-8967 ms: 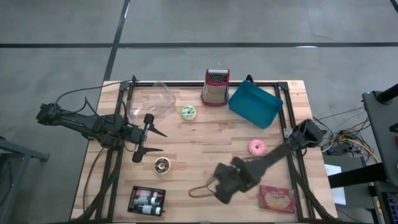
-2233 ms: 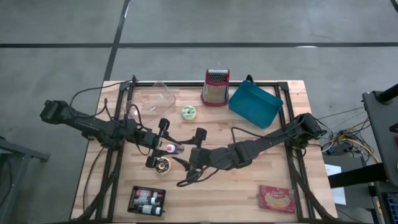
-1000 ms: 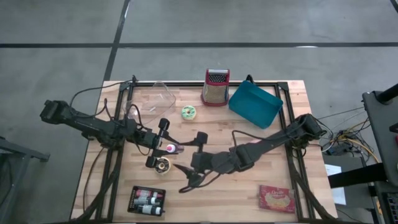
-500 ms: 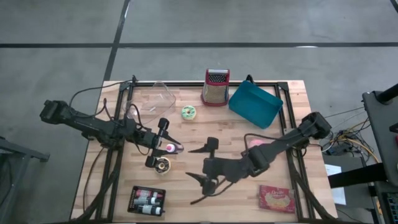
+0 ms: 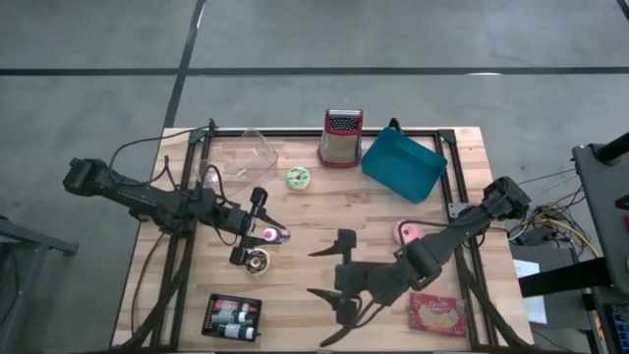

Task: Pick & Place Food Item
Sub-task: Put the pink food coloring bottle into the black bin

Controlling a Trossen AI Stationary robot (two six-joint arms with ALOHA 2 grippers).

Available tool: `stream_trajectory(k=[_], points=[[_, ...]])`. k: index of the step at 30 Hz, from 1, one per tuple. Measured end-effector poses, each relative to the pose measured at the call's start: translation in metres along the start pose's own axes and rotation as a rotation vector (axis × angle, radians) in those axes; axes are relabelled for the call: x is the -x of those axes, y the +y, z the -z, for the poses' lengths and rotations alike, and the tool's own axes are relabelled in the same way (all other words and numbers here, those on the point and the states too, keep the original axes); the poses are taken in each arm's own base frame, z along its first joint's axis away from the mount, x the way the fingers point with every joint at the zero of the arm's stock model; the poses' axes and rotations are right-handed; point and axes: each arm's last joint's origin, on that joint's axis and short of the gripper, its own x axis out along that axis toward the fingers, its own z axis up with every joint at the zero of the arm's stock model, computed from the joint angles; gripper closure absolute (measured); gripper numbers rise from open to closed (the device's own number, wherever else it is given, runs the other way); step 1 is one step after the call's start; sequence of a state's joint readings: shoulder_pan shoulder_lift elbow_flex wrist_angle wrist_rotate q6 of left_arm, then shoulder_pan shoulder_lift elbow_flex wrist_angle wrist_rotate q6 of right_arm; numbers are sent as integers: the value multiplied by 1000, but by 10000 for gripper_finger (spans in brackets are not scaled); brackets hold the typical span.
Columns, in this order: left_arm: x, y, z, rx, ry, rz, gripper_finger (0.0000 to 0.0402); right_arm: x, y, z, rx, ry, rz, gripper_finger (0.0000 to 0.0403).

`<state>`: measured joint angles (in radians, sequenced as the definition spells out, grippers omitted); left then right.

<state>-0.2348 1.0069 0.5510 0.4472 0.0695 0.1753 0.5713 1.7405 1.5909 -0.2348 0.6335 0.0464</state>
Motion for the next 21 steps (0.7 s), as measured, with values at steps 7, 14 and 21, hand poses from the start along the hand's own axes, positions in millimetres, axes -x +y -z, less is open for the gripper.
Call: stream_trajectory(k=[7, 14, 21], points=[[0, 0, 0, 0, 2, 1, 238, -4, 0, 22, 15, 43, 183, 65], [0, 0, 0, 0, 2, 1, 238, -8, -2, 49, 15, 72, 369, 56], [0, 0, 0, 0, 2, 1, 238, -11, 0, 76, 122, 138, 363, 57]])
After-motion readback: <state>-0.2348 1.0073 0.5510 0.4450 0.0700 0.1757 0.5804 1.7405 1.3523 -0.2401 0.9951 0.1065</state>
